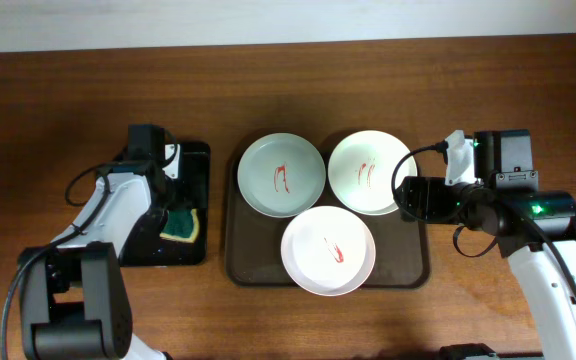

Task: Clean dirty plates on tray and stack at the side

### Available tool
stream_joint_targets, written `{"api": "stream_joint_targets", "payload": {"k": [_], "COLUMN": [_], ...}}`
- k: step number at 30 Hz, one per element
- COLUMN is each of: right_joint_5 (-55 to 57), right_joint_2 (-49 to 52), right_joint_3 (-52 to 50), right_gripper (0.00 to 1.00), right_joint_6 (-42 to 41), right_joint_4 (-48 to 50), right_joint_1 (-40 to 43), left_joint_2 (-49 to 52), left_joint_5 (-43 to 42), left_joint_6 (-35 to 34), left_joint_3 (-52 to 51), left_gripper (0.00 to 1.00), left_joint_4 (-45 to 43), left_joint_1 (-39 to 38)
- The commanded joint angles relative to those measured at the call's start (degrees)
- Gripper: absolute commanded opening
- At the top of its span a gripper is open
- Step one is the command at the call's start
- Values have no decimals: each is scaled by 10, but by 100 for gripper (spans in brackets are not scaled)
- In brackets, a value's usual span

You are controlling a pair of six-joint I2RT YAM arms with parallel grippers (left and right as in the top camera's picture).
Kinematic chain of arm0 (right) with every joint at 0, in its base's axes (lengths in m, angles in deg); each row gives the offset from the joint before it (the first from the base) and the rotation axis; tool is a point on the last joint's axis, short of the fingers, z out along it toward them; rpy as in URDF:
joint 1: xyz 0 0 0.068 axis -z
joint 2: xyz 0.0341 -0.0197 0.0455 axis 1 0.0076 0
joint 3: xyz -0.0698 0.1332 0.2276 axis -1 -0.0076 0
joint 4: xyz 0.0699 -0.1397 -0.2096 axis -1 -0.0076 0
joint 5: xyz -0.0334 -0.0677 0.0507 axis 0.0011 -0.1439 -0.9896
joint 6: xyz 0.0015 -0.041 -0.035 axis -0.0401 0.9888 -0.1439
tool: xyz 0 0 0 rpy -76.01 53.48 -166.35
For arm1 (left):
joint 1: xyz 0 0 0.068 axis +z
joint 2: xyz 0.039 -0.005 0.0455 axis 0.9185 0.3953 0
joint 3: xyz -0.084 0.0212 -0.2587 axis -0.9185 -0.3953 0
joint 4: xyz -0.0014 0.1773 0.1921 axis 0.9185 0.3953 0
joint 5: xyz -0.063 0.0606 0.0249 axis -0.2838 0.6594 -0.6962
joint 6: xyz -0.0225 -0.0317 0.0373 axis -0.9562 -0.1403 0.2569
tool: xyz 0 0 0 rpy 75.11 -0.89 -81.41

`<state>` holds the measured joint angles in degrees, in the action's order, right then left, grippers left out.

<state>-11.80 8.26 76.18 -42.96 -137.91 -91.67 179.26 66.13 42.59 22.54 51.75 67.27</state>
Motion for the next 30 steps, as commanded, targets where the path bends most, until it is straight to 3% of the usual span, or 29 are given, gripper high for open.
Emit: {"api": "stream_joint_targets", "payload": {"k": [1, 4, 5, 6, 8, 12, 13, 14, 15, 16, 18, 20, 24, 28, 29, 30], "right_joint_5": [-7, -7, -7, -7, -7, -7, -7, -7, -7, -7, -7, -7, -7, -7, -7, -7], "right_joint_2": [0, 0, 0, 0, 0, 0, 0, 0, 0, 0, 0, 0, 0, 0, 0, 0], "right_joint_3": [10, 10, 10, 10, 10, 10, 10, 10, 10, 10, 10, 10, 10, 10, 10, 10], "right_gripper": [99, 99, 99, 99, 99, 99, 99, 99, 99, 99, 99, 99, 99, 99, 99, 99], "right_joint_6": [2, 2, 2, 2, 2, 2, 2, 2, 2, 2, 2, 2, 2, 2, 2, 2], "right_joint_4": [1, 1, 1, 1, 1, 3, 3, 3, 3, 3, 3, 3, 3, 2, -2, -6], "right_joint_1": [3, 3, 3, 3, 3, 3, 3, 3, 3, 3, 3, 3, 3, 3, 3, 3], "left_joint_2": [10, 24, 33, 36, 36, 20, 11, 6, 5, 5, 5, 5, 5, 5, 5, 5], "left_joint_5": [-35, -36, -36, -35, -33, 14, 14, 13, 12, 12, 12, 12, -18, -19, -19, -19], "left_joint_6": [4, 4, 5, 5, 5, 5, 5, 5, 5, 5, 4, 4, 5, 4, 4, 4], "left_joint_3": [-24, -25, -25, -25, -24, 30, 47, 52, 52, 51, 50, 49, 7, -31, -35, -36], "left_gripper": [73, 62, 43, 34, 0, 0, 52, 79, 92, 91, 84, 60, 56, 23, 0, 0], "left_joint_4": [-33, -38, -39, -39, -39, 12, 27, 38, 52, 68, 109, 126, 67, 34, 40, 50], "left_joint_1": [2, 2, 2, 2, 2, 4, 4, 3, 3, 3, 3, 3, 3, 2, 2, 2]}}
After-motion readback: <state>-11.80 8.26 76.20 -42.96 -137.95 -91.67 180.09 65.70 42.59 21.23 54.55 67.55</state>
